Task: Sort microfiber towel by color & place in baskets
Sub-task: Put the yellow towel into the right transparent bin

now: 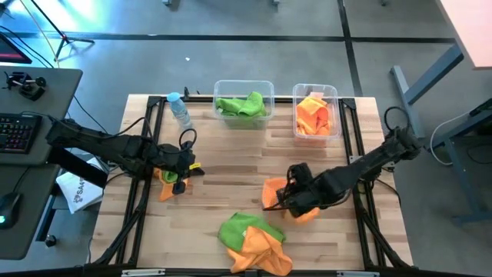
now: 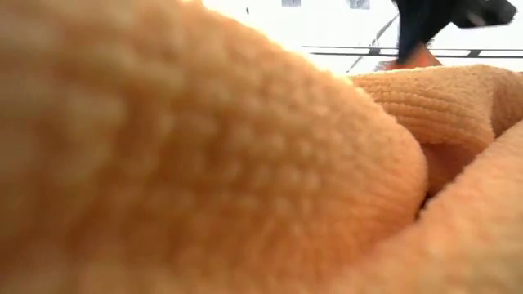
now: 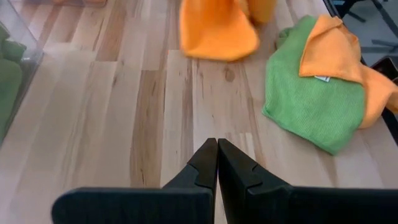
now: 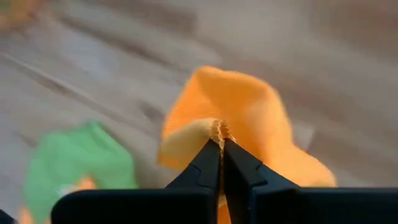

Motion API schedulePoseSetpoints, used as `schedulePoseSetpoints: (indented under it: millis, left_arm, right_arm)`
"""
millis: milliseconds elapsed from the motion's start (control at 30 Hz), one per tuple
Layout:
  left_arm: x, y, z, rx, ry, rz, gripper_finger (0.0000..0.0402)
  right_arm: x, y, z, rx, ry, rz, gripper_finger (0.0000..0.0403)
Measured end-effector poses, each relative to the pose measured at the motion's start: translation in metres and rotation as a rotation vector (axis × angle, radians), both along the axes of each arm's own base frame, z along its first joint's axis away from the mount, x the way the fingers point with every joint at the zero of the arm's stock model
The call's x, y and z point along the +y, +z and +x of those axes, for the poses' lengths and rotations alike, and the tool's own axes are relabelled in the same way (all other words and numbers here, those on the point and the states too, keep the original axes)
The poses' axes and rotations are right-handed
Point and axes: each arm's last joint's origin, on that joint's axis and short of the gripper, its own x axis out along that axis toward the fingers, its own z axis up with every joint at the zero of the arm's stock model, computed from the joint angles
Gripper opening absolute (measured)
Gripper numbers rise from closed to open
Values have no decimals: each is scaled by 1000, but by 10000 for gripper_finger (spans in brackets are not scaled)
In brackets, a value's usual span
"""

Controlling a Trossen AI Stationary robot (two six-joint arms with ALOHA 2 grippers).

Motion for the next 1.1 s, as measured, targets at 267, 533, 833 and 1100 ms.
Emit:
schedulePoseSetpoints:
  millis: [267,533,833,1100]
  left_arm:
    - [0,1,1,-12,12,-16,0]
    - [-1,6,5,-78,12,-30,0]
    - [1,13,9,-171,55,58,0]
    - [6,19,13,-240,160,104,0]
  right_arm:
    - [-15,83,-18,-59,12,-333,2]
    - [-44,137,-33,-152,65,-580,1]
    - [-103,167,-64,-71,53,-701,0]
    - [-139,202,-113,-118,-3,-850,0]
